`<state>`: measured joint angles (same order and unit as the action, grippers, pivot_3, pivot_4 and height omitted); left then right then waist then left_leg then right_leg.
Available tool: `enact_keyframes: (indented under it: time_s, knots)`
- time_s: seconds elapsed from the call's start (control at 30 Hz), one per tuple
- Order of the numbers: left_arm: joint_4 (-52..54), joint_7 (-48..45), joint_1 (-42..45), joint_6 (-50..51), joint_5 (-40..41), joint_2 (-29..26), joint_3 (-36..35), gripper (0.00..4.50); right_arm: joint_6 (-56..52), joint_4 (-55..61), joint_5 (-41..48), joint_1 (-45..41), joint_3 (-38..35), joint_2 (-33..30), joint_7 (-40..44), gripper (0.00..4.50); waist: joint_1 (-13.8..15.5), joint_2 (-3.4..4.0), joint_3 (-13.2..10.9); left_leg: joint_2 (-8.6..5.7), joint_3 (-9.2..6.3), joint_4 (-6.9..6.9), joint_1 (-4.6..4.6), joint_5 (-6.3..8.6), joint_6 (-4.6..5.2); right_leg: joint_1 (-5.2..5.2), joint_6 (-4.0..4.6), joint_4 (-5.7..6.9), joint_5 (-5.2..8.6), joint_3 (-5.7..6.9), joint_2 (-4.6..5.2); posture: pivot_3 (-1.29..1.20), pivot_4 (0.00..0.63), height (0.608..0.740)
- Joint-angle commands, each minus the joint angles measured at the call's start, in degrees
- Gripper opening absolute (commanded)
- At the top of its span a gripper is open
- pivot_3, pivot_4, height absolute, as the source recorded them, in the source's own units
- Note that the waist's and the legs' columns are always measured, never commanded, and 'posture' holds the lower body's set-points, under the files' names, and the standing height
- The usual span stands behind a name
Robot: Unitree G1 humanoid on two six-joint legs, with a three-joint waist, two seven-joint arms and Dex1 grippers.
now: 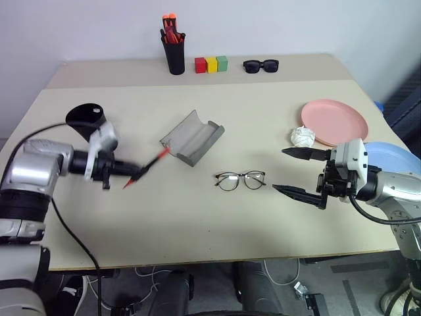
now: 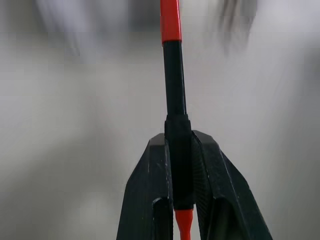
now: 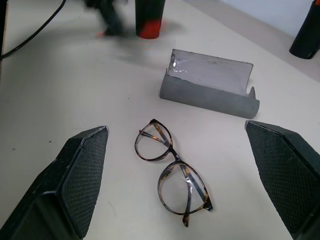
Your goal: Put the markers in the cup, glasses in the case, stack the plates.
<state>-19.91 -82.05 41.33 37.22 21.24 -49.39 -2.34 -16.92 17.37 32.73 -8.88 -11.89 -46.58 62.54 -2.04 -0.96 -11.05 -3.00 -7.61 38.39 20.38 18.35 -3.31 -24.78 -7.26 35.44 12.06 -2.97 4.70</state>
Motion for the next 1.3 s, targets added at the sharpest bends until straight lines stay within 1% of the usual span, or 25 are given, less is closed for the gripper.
enact_keyframes:
  time_s: [0.03,0.17,0.3,0.4,0.47,0.63,0.8,0.93,1.13,1.3]
  knots:
    - [0.9,7.9,3.6,-5.6,5.2,3.2,-10.5,0.06,1.1,0.1,0.0,-1.2,-0.4,0.6,-0.5,4.5,-0.1,0.05,0.0,0.0,0.0,-0.01,-0.01,0.0,0.0,0.0,0.0,0.0,0.0,0.0,0.0,0.0,0.15,0.74]
    - [0.2,13.6,3.9,-13.9,5.0,6.1,-14.6,0.06,2.5,-1.3,-1.7,-3.5,0.2,1.9,-2.2,4.5,-0.5,0.06,0.0,0.01,0.04,-0.07,-0.07,-0.02,-0.04,-0.02,0.01,0.01,-0.01,-0.02,0.02,0.0,0.15,0.74]
    - [-0.1,20.7,4.6,-25.9,4.3,9.6,-18.2,0.06,4.8,-3.3,-4.7,-5.9,1.1,3.8,-4.8,4.5,-0.1,0.05,0.0,0.01,0.03,-0.08,-0.03,-0.05,-0.09,-0.06,0.01,0.01,-0.01,-0.02,0.03,0.0,0.15,0.74]
    - [-2.7,27.0,4.7,-34.9,2.5,10.2,-21.2,0.06,5.4,-4.1,-5.1,-6.6,0.9,4.5,-5.7,4.5,0.1,0.04,0.0,-0.01,0.04,-0.08,0.01,-0.05,-0.1,-0.1,0.01,-0.02,-0.02,-0.02,0.06,0.0,0.15,0.74]
    - [-4.5,30.3,4.5,-38.1,2.4,9.9,-23.0,0.06,5.3,-4.1,-4.8,-6.6,0.7,4.4,-5.6,4.5,0.2,0.04,0.0,-0.02,0.04,-0.09,0.02,-0.05,-0.1,-0.12,0.01,-0.04,-0.02,-0.02,0.08,0.0,0.15,0.74]
    - [-11.2,35.6,3.0,-41.0,3.6,8.9,-27.0,0.06,6.0,-5.2,-5.3,-7.0,1.2,4.3,-5.1,4.5,0.5,0.04,0.0,-0.03,0.04,-0.09,0.0,-0.05,-0.09,-0.11,0.01,-0.01,-0.02,-0.02,0.07,0.0,0.15,0.74]
    - [-12.7,37.4,0.9,-38.8,4.9,9.8,-27.1,0.06,6.5,-6.0,-5.6,-7.9,1.8,4.6,-4.9,4.5,1.1,0.04,0.0,-0.03,0.06,-0.09,0.0,-0.05,-0.1,-0.11,0.01,0.0,-0.02,-0.02,0.07,0.0,0.15,0.74]
    - [-14.7,38.0,0.8,-39.3,5.2,9.7,-27.4,0.06,6.5,-6.0,-5.3,-7.9,2.0,4.5,-4.3,4.5,1.4,0.03,0.1,-0.04,0.03,-0.08,0.01,-0.06,-0.1,-0.09,0.0,0.0,-0.02,-0.01,0.07,0.0,0.15,0.74]
    - [-18.9,40.6,0.0,-48.3,1.4,10.1,-25.9,0.06,6.0,-5.6,-4.9,-8.1,1.9,4.4,-3.9,4.5,1.2,0.02,0.1,-0.04,0.04,-0.08,-0.02,-0.06,-0.1,-0.09,0.01,0.0,-0.03,-0.01,0.06,0.0,0.15,0.74]
    - [-23.8,36.7,0.4,-51.9,1.9,12.5,-24.4,0.06,6.1,-5.7,-5.1,-8.4,2.1,4.4,-3.9,4.5,1.3,0.02,0.1,-0.04,0.05,-0.08,-0.02,-0.06,-0.1,-0.08,0.01,0.0,-0.03,-0.02,0.07,0.0,0.15,0.74]
